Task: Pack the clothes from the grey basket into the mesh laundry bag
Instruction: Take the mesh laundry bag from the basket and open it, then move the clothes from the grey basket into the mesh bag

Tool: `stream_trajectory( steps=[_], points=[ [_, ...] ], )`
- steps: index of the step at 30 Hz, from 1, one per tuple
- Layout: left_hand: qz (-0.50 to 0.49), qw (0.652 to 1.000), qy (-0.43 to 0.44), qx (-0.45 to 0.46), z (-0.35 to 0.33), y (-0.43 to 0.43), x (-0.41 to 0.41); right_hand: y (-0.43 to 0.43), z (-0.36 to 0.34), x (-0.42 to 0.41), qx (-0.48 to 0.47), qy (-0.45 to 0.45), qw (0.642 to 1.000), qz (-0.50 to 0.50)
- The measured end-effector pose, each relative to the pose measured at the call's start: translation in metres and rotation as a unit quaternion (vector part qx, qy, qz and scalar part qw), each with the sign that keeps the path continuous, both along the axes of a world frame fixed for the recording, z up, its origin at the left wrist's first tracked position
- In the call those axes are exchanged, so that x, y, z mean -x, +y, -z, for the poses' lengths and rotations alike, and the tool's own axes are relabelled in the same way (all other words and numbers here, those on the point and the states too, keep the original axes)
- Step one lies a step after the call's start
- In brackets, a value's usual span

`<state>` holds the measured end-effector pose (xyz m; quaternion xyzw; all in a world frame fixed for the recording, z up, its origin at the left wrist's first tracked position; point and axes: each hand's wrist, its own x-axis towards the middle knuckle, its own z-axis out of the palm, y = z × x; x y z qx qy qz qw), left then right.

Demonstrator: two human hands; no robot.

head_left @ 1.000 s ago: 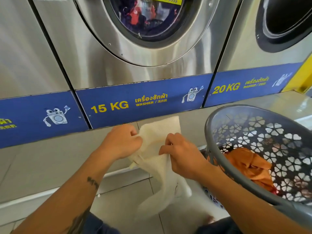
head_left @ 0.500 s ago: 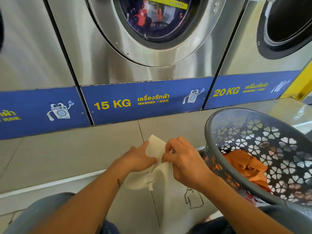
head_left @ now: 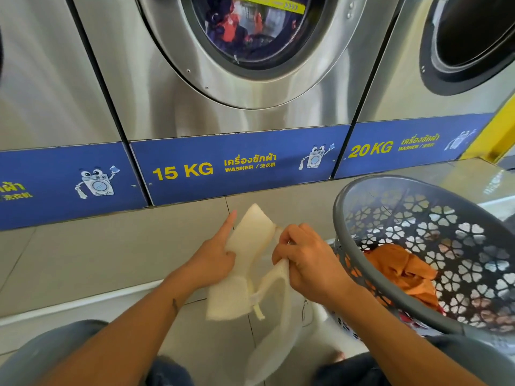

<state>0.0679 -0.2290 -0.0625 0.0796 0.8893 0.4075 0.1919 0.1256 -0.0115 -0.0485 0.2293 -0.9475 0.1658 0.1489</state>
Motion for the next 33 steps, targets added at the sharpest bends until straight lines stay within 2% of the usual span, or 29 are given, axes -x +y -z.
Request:
stream_trajectory(
  steps=[2,5,11,16,19,22,24,28,31,33],
  points=[
    [0.006,0.996,0.079,-0.031,-0.007,0.006,0.0,0.006,0.011,0.004,0.001,-0.042,0.999,0.02],
    [0.047,0.985,0.168,0.015,-0.012,0.014,-0.001,0.015,0.024,0.009,0.015,-0.096,0.993,0.063],
    [0.034,0.981,0.19,0.037,-0.022,0.03,0.0,0.02,0.01,0.007,0.036,-0.138,0.987,0.075],
    [0.015,0.966,0.257,-0.01,-0.056,0.077,-0.002,0.04,-0.024,0.014,0.118,-0.134,0.98,0.087],
    [0.015,0.956,0.289,-0.044,-0.072,0.102,0.004,0.076,-0.046,0.02,0.153,-0.091,0.975,0.132],
    [0.025,0.961,0.271,-0.059,-0.08,0.122,0.014,0.123,-0.05,0.033,0.159,-0.089,0.96,0.215],
    [0.05,0.964,0.256,-0.05,-0.077,0.137,0.022,0.153,-0.044,0.043,0.125,-0.151,0.947,0.253],
    [0.087,0.968,0.234,0.036,-0.066,0.172,0.034,0.193,-0.013,0.057,0.027,-0.303,0.905,0.296],
    [0.084,0.973,0.211,0.044,-0.054,0.186,0.039,0.2,0.011,0.062,0.008,-0.387,0.872,0.299],
    [0.097,0.974,0.201,0.047,-0.047,0.192,0.046,0.201,0.029,0.068,-0.039,-0.428,0.853,0.295]
  ],
)
